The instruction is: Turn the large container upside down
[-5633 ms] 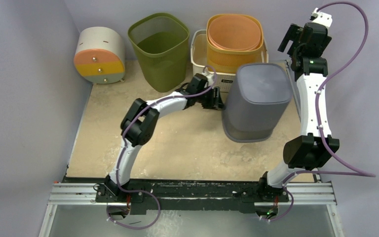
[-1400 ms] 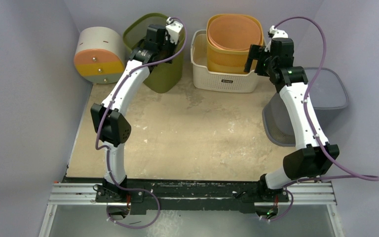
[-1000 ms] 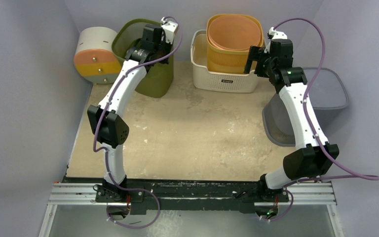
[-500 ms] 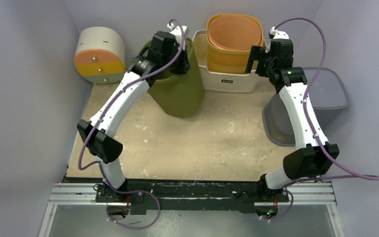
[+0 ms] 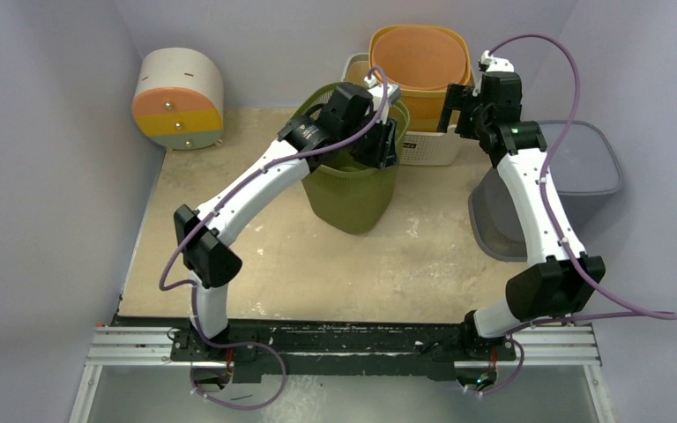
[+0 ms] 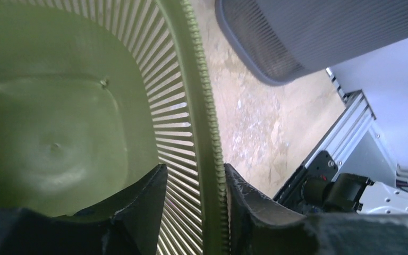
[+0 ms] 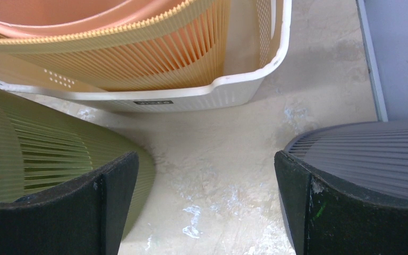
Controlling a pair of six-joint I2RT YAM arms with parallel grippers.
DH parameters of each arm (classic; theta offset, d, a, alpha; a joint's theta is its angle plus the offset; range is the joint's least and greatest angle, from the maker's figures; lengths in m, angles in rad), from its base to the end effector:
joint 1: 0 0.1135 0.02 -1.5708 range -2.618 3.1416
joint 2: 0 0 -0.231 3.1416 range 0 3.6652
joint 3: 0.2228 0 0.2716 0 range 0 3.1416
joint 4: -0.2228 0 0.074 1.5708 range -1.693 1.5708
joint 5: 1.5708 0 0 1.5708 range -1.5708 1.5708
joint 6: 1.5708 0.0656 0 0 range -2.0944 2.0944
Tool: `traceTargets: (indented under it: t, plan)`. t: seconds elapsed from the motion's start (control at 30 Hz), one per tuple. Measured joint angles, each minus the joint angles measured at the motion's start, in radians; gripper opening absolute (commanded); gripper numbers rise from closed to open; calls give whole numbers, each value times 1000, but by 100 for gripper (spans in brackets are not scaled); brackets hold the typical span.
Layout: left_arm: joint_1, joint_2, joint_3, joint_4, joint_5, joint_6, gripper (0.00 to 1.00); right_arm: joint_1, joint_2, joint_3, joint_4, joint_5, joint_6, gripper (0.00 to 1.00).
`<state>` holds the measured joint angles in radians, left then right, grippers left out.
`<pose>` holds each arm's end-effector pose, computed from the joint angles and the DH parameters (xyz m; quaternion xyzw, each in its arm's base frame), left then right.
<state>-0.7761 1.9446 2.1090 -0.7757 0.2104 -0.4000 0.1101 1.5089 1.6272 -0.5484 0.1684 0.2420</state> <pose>0.3251 -0.3383 0.3518 0.2125 0.8576 -0.3321 0.3302 0.3866 0.0317 0.3771 0.1006 0.8339 0.0245 0.5421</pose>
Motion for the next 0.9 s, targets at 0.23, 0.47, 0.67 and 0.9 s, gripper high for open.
traceTargets:
  t: [0.23, 0.47, 0.67, 0.9]
  plan:
    - [-10, 10, 5, -99, 12, 19, 60, 0, -3, -13, 0, 25, 0, 100]
    - [-35, 10, 95, -169, -76, 26, 64, 0, -5, -13, 3, 23, 0, 100]
    - [-43, 12, 193, -146, -186, 17, 66, 0, -5, -5, 11, 24, 0, 100]
    - [-43, 110, 259, -33, -272, -2, 67, -11, 18, 73, 6, 67, 0, 100]
